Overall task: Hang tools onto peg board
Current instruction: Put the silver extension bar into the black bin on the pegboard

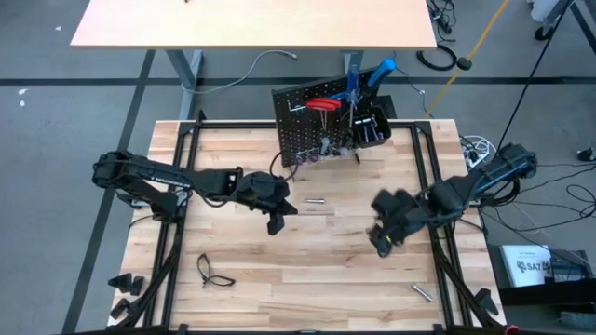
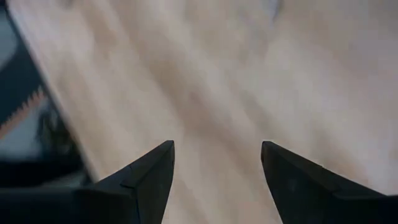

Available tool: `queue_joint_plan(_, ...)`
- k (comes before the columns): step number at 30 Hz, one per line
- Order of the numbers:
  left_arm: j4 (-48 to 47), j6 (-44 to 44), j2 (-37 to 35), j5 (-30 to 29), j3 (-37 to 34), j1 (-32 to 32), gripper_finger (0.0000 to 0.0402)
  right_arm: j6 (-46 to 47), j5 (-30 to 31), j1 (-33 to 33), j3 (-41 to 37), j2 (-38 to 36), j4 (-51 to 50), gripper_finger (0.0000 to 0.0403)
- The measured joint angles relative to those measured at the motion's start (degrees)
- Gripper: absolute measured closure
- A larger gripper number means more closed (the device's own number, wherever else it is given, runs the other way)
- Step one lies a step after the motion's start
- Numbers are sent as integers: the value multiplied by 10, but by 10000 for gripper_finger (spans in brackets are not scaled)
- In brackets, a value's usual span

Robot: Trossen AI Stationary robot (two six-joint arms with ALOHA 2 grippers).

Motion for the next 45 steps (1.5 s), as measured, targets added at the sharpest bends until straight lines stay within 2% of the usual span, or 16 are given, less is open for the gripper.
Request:
queue_joint_plan(3, -5, 23, 0, 9, 0, 3, 401, 56, -69, 32, 0, 16, -33, 172)
queue_joint_plan(8, -15, 40, 0, 11, 0, 14, 400, 140, -119, 80, 0, 48, -59, 172)
queue_joint_plan(12, -13, 53, 0, 36, 0, 25, 400, 187, -157, 106, 0, 73, -59, 172)
queue_joint_plan(17, -13, 58, 0, 70, 0, 34, 400, 213, -197, 134, 0, 108, -60, 172)
queue_joint_plan(25, -8, 58, 0, 71, 0, 34, 400, 214, -300, 173, -5, 160, -45, 172)
queue_joint_plan(28, -5, 68, 0, 70, 0, 34, 400, 212, -347, 184, -39, 157, 8, 172)
queue_joint_plan(31, -5, 72, 0, 69, 0, 34, 400, 226, -369, 194, -99, 149, 69, 172)
queue_joint_plan(37, -7, 67, 0, 67, 0, 33, 400, 290, -455, 199, -211, 147, 145, 172)
queue_joint_plan(45, -11, 46, 0, 66, 0, 28, 400, 310, -471, 201, -269, 149, 232, 199)
